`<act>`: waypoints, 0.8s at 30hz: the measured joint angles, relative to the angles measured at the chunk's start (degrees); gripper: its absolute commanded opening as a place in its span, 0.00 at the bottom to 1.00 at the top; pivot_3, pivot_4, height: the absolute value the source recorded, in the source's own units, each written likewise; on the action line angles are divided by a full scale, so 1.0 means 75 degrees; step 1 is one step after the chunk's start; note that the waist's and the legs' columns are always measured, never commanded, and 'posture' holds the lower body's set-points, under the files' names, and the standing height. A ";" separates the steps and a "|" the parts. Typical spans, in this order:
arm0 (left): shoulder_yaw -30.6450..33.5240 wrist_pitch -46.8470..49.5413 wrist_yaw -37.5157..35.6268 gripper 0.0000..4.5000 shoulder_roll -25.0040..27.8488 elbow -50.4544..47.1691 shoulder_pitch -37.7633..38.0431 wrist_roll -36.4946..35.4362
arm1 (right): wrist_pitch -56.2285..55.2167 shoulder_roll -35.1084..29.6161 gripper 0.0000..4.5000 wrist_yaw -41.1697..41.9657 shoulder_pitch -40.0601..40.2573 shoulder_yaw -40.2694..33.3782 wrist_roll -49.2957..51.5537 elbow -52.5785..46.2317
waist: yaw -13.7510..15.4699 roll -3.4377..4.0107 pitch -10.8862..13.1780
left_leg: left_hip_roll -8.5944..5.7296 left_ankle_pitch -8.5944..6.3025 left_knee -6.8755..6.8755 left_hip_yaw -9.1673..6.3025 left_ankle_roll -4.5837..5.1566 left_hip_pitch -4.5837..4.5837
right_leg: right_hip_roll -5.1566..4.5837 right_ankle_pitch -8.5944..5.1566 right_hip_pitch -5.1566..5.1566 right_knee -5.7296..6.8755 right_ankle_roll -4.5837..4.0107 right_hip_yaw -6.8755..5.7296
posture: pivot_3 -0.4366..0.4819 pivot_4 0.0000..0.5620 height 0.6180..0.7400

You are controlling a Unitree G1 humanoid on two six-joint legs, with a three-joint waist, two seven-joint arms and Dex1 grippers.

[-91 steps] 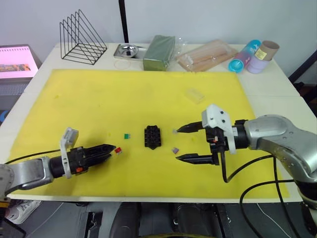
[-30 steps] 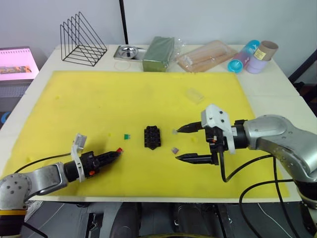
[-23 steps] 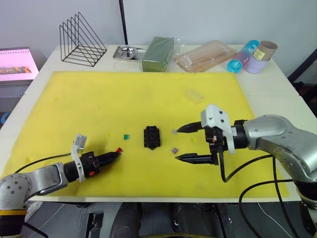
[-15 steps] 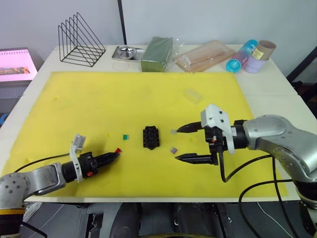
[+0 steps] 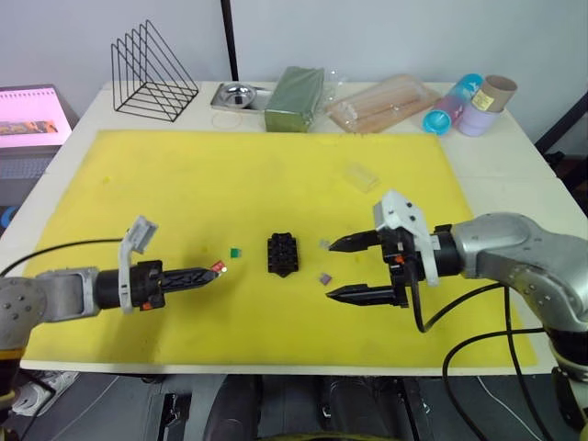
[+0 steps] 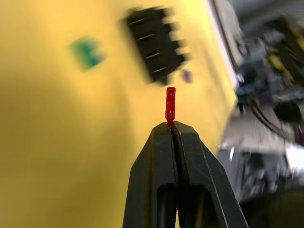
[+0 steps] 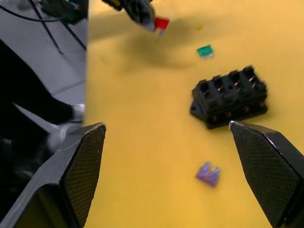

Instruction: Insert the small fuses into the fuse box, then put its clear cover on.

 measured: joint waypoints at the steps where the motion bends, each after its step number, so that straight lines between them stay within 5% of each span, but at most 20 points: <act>1: -0.0239 -0.0163 -0.0416 0.01 0.0109 -0.0023 -0.0334 0.0349 | 0.0154 0.0017 1.00 -0.0048 -0.0108 -0.0065 0.0164 0.0063 | 0.0001 -0.0002 0.0001 | -0.0009 0.0000 0.0000 0.0004 0.0000 -0.0007 | 0.0005 0.0000 -0.0005 -0.0003 0.0000 -0.0001 | 0.48 0.27 1.00; 6: -0.2062 -0.1993 -0.3444 0.01 0.0720 -0.0349 -0.2959 0.2811 | 0.1297 0.0559 1.00 -0.0994 -0.1349 -0.0414 0.0899 0.0607 | -0.0008 -0.0018 0.0013 | -0.0008 0.0002 -0.0008 0.0013 -0.0004 -0.0016 | 0.0019 0.0004 -0.0011 -0.0022 -0.0004 0.0001 | 0.48 0.27 1.00; 10: -0.3203 -0.3174 -0.4880 0.01 0.0361 0.0075 -0.3894 0.4340 | 0.2166 0.0846 1.00 -0.1567 -0.2047 -0.0612 0.1414 0.0960 | -0.0037 -0.0012 0.0013 | -0.0003 0.0002 -0.0030 0.0009 -0.0002 -0.0020 | 0.0037 0.0018 -0.0021 -0.0031 0.0022 0.0003 | 0.48 0.27 1.00; 21: -0.3764 -0.4182 -0.5717 0.01 -0.1289 0.0936 -0.5409 0.5882 | 0.4056 0.1313 1.00 -0.2322 -0.3965 -0.0125 0.2227 0.1947 | -0.0055 -0.0011 0.0020 | 0.0003 0.0001 -0.0026 0.0000 0.0002 -0.0031 | 0.0043 0.0021 -0.0031 -0.0022 0.0027 0.0001 | 0.48 0.27 1.00; 24: -0.3754 -0.4194 -0.5699 0.00 -0.1456 0.1046 -0.5409 0.6056 | 0.4058 0.1427 0.85 -0.2686 -0.4005 0.0070 0.2339 0.2144 | -0.0053 -0.0012 0.0020 | 0.0003 0.0001 -0.0022 -0.0003 0.0002 -0.0031 | 0.0043 0.0021 -0.0034 -0.0006 0.0027 0.0001 | 0.48 0.27 1.00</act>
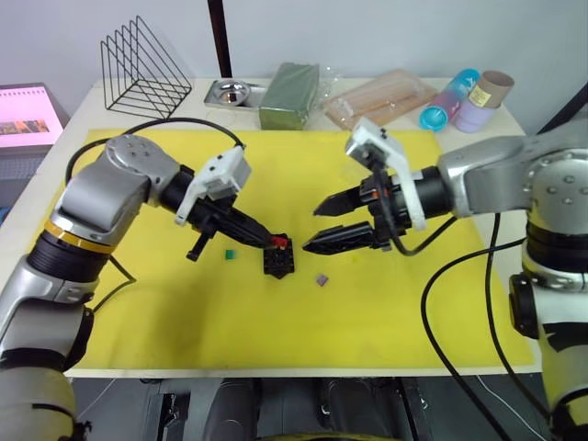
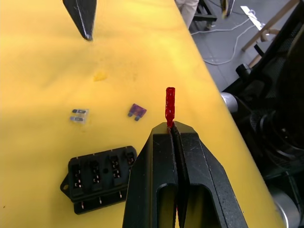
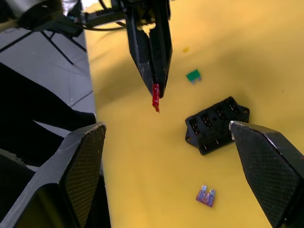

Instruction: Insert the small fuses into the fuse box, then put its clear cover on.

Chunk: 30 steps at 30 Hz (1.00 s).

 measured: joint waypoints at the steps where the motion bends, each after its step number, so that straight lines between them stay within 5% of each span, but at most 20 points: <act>1: 0.0005 0.0004 0.0015 0.00 -0.0051 0.0003 0.0000 0.0031 | 0.0000 0.0048 0.77 -0.0113 -0.0012 0.0061 0.0017 0.0008 | 0.0002 0.0000 0.0000 | 0.0000 0.0000 0.0002 -0.0001 0.0000 0.0000 | -0.0001 0.0000 0.0000 0.0004 0.0000 0.0000 | 0.48 0.27 1.00; 4: 0.0025 0.0057 0.0105 0.00 -0.0202 0.0004 -0.0003 0.0098 | 0.0000 0.0099 0.56 -0.0358 -0.0033 0.0256 0.0024 -0.0008 | 0.0002 0.0000 0.0000 | 0.0000 0.0000 0.0005 -0.0001 0.0000 0.0000 | -0.0001 0.0000 0.0000 0.0006 0.0000 0.0000 | 0.48 0.27 1.00; 25: 0.0114 0.0112 0.0386 0.00 -0.0466 0.0198 -0.0002 0.0190 | 0.0001 0.0708 0.56 -0.1154 -0.0060 0.0500 0.0327 0.0105 | 0.0003 0.0000 0.0000 | 0.0001 0.0000 0.0010 -0.0003 0.0000 -0.0001 | -0.0001 0.0000 0.0000 0.0012 0.0001 -0.0001 | 0.48 0.27 1.00; 30: 0.0114 0.0107 0.0423 0.00 -0.0467 0.0196 0.0017 0.0197 | 0.0001 0.0708 0.28 -0.1196 -0.0061 0.0500 0.0327 0.0148 | 0.0002 0.0000 0.0000 | 0.0001 0.0000 0.0010 -0.0004 0.0000 -0.0001 | -0.0001 0.0000 0.0000 0.0012 0.0001 -0.0002 | 0.48 0.27 1.00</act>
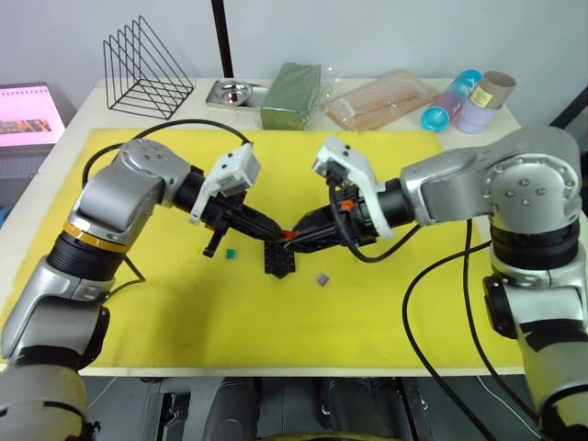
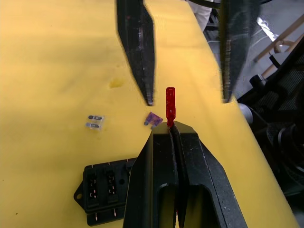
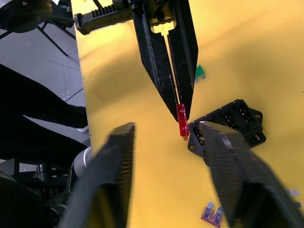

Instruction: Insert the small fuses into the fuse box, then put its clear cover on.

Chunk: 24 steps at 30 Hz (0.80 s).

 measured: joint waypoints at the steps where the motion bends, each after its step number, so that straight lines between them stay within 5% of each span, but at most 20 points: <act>1: 0.0000 -0.0002 0.0008 0.00 0.0000 0.0000 0.0001 0.0002 | 0.0000 0.0000 0.20 -0.0005 0.0000 0.0000 -0.0003 0.0000 | 0.0000 0.0000 0.0000 | 0.0000 0.0000 0.0000 0.0000 0.0000 0.0000 | 0.0000 0.0000 0.0000 0.0000 0.0000 0.0000 | 0.48 0.27 1.00; 4: 0.0000 -0.0035 -0.0038 0.00 0.0002 -0.0062 0.0018 -0.0002 | 0.0000 -0.0025 0.01 -0.0084 0.0000 0.0000 -0.0030 0.0012 | 0.0000 0.0000 0.0000 | 0.0000 0.0000 0.0000 0.0000 0.0000 0.0000 | 0.0000 0.0000 0.0000 0.0000 0.0000 0.0000 | 0.48 0.27 1.00; 16: 0.0011 -0.0036 0.0013 0.00 0.0003 -0.0072 0.0025 0.0002 | 0.0001 -0.0025 0.01 -0.0096 0.0000 0.0002 -0.0074 0.0017 | 0.0000 0.0000 0.0000 | 0.0000 0.0000 0.0001 0.0000 0.0000 0.0000 | 0.0000 0.0000 0.0000 0.0001 0.0000 0.0000 | 0.48 0.27 1.00; 19: 0.0047 -0.0013 0.0173 0.12 -0.0060 -0.0057 0.0025 0.0049 | 0.0000 -0.0014 0.00 -0.0091 -0.0002 0.0002 -0.0191 0.0007 | 0.0001 0.0000 0.0000 | 0.0000 0.0000 0.0001 0.0000 0.0000 0.0000 | 0.0000 0.0000 0.0000 0.0001 0.0000 0.0000 | 0.48 0.27 1.00; 24: 0.0299 0.0107 0.0214 0.52 0.0076 -0.0123 0.0078 0.0007 | -0.0338 -0.0025 0.00 0.0332 0.0011 0.0216 -0.0559 -0.0475 | -0.0018 0.0000 0.0000 | 0.0000 0.0000 0.0000 0.0000 0.0000 0.0000 | 0.0001 0.0000 -0.0001 0.0001 0.0000 -0.0001 | 0.48 0.27 1.00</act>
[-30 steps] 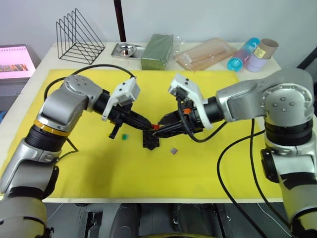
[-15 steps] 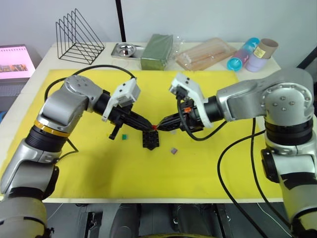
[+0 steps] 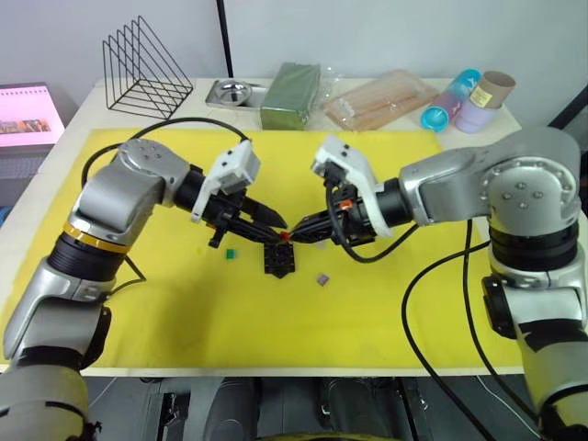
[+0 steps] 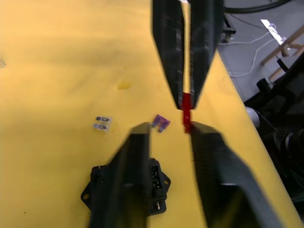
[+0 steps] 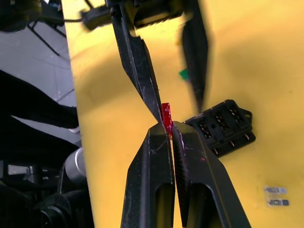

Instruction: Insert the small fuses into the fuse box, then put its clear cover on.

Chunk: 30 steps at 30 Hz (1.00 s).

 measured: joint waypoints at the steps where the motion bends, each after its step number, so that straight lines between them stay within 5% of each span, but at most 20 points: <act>1: 0.0097 -0.0058 -0.0031 0.60 0.0162 -0.0083 0.0100 0.0004 | -0.0300 -0.0058 0.00 0.0198 0.0050 0.0104 -0.0184 -0.0203 | -0.0024 0.0000 0.0000 | 0.0001 -0.0001 -0.0001 0.0000 0.0002 0.0001 | 0.0001 0.0000 0.0000 0.0000 0.0000 0.0000 | 0.48 0.27 1.00; 6: 0.0588 -0.0676 -0.0153 0.99 0.1031 -0.0029 0.1370 0.0221 | -0.2532 -0.0775 0.00 0.1681 0.0851 0.1218 -0.1785 -0.1041 | -0.0154 0.0002 -0.0001 | 0.0003 -0.0003 -0.0003 -0.0002 0.0005 0.0004 | 0.0000 -0.0002 0.0000 0.0001 0.0000 -0.0002 | 0.48 0.27 1.00; 14: 0.0724 -0.1567 0.0729 0.99 0.0734 -0.0034 0.2189 0.0814 | -0.5032 -0.0919 0.00 0.3106 0.1540 0.2463 -0.4030 -0.0954 | -0.0114 0.0000 0.0000 | 0.0001 -0.0003 0.0013 -0.0002 0.0005 0.0000 | -0.0007 -0.0001 0.0007 0.0001 0.0002 -0.0004 | 0.48 0.27 1.00; 30: 0.0723 -0.1503 0.1543 0.99 0.0242 -0.0319 0.2606 0.1115 | -0.5398 -0.0045 0.00 0.3831 0.1578 0.2788 -0.5550 0.0290 | -0.0136 0.0000 0.0000 | 0.0001 -0.0003 0.0014 -0.0005 0.0005 0.0001 | -0.0006 0.0000 0.0006 0.0011 0.0002 -0.0006 | 0.48 0.27 1.00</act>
